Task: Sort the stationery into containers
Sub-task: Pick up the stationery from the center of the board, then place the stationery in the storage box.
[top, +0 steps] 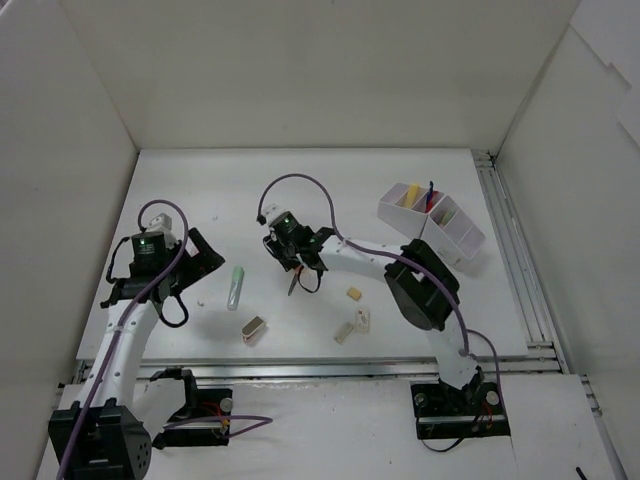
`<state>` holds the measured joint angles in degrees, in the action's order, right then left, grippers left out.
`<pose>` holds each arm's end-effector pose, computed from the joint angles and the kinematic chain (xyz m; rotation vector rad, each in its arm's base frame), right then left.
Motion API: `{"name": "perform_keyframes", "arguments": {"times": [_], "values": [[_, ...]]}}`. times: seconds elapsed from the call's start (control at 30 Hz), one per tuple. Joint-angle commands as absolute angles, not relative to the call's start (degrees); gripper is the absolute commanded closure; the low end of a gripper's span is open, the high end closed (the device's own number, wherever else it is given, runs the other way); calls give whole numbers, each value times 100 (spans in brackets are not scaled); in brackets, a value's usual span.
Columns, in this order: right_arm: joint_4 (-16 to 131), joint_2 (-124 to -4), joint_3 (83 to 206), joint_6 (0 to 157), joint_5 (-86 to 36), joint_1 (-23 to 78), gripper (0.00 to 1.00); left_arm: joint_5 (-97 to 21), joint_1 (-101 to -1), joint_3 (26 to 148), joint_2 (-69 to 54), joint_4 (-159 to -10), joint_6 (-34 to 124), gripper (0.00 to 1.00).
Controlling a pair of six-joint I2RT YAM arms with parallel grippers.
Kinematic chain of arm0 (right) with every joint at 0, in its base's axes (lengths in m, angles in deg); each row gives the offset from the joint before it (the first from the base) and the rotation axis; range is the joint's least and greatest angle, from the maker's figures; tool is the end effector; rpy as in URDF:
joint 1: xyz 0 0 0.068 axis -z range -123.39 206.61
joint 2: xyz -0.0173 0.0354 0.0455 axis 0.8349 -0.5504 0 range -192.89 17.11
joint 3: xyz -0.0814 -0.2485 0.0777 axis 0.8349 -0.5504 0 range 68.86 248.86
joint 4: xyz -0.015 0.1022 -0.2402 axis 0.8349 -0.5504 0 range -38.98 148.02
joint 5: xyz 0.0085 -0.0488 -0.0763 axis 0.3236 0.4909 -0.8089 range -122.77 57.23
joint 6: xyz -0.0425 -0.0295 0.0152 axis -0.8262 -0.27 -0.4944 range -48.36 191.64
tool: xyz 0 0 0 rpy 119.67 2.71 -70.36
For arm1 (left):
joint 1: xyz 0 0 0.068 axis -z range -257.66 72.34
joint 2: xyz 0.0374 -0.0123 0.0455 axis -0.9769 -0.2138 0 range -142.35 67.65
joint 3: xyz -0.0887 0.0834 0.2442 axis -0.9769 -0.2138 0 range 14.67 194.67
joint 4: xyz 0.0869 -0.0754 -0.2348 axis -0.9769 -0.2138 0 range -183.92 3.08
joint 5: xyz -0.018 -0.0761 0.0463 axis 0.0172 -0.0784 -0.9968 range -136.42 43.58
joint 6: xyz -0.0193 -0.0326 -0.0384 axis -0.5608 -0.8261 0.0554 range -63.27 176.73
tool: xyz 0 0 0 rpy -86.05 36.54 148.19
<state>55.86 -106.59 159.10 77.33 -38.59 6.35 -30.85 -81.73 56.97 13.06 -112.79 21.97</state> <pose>0.3180 0.3767 0.1843 -0.7889 2.0783 0.4356 0.2045 0.0050 0.2683 -0.6124 2.1906 -0.5911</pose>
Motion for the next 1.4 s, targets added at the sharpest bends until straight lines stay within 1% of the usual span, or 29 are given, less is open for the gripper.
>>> {"name": "perform_keyframes", "arguments": {"times": [0.0, 0.03, 0.07, 0.1, 0.2, 0.27, 0.37, 0.47, 0.5, 0.57, 0.6, 0.7, 0.77, 0.83, 0.87, 0.97, 1.0, 1.03, 1.07, 1.13, 1.17, 1.2, 1.23, 1.3, 1.33, 1.37], "values": [[6959, -9163, 14925, 5801, -1800, 616, 92, -1595, -8029, 5853, 1088, -10284, 2763, 0], [7014, -8743, 14676, 5497, -1461, 633, 91, -1340, -7951, 5852, 1026, -10161, 2825, 0], [7032, -8582, 14499, 5242, -1135, 642, 91, -902, -7828, 5870, 973, -9951, 2904, 1], [7015, -8459, 14254, 4943, -688, 660, 91, -733, -7758, 5870, 868, -9844, 2931, 1], [7058, -8124, 14015, 4932, -72, 765, 93, -100, -7442, 5826, 692, -9353, 2922, 1], [7294, -7949, 13883, 5089, 159, 870, 94, 208, -7318, 5800, 613, -9115, 2922, 0], [7804, -7694, 13567, 5327, 327, 985, 94, 341, -7177, 5738, 542, -8930, 2887, 0], [8007, -7544, 13426, 5345, 432, 994, 94, 516, -7115, 5651, 525, -8563, 2747, 4], [8077, -7526, 13417, 5353, 441, 1011, 94, 587, -7063, 5633, 516, -8491, 2703, 11], [8122, -7509, 13399, 5362, 441, 1003, 94, 684, -7063, 5598, 490, -8289, 2571, 18], [8209, -7509, 13390, 5397, 415, 985, 94, 693, -7063, 5598, 481, -8253, 2553, 24], [8708, -7456, 13232, 5599, 336, 994, 94, 658, -7010, 5580, 437, -8191, 2483, 30], [8860, -7403, 13206, 5687, 336, 1003, 94, 518, -6958, 5554, 419, -8182, 2430, 31], [8869, -7412, 13249, 5714, 397, 1002, 94, 482, -6957, 5501, 419, -8112, 2369, 36], [8860, -7421, 13241, 5723, 423, 985, 94, 482, -6957, 5483, 419, -8034, 2316, 41], [8860, -7412, 13206, 5723, 458, 976, 94, 482, -6957, 5483, 437, -7919, 2246, 50], [8860, -7403, 13197, 5723, 467, 968, 94, 482, -6957, 5492, 445, -7901, 2237, 58], [8860, -7386, 13188, 5731, 459, 959, 93, 482, -6957, 5501, 463, -7884, 2237, 62], [8860, -7368, 13179, 5723, 415, 967, 93, 482, -6905, 5510, 480, -7883, 2245, 72], [8860, -7342, 13170, 5723, 345, 967, 92, 491, -6904, 5527, 507, -7875, 2263, 82], [8860, -7324, 13162, 5714, 301, 950, 91, 491, -6904, 5519, 550, -7892, 2272, 92], [8860, -7307, 13170, 5723, 205, 950, 91, 491, -6904, 5518, 568, -7892, 2272, 97], [8860, -7315, 13179, 5731, 160, 950, 89, 482, -6904, 5518, 603, -7927, 2272, 100], [8860, -7315, 13214, 5758, 28, 967, 87, 464, -6904, 5492, 674, -7927, 2272, 100], [8860, -7324, 13258, 5854, -33, 950, 83, 395, -6904, 5457, 761, -7927, 2246, 100], [8869, -7341, 13276, 5881, -112, 950, 83, 359, -6904, 5448, 797, -7927, 2228, 100]]}}
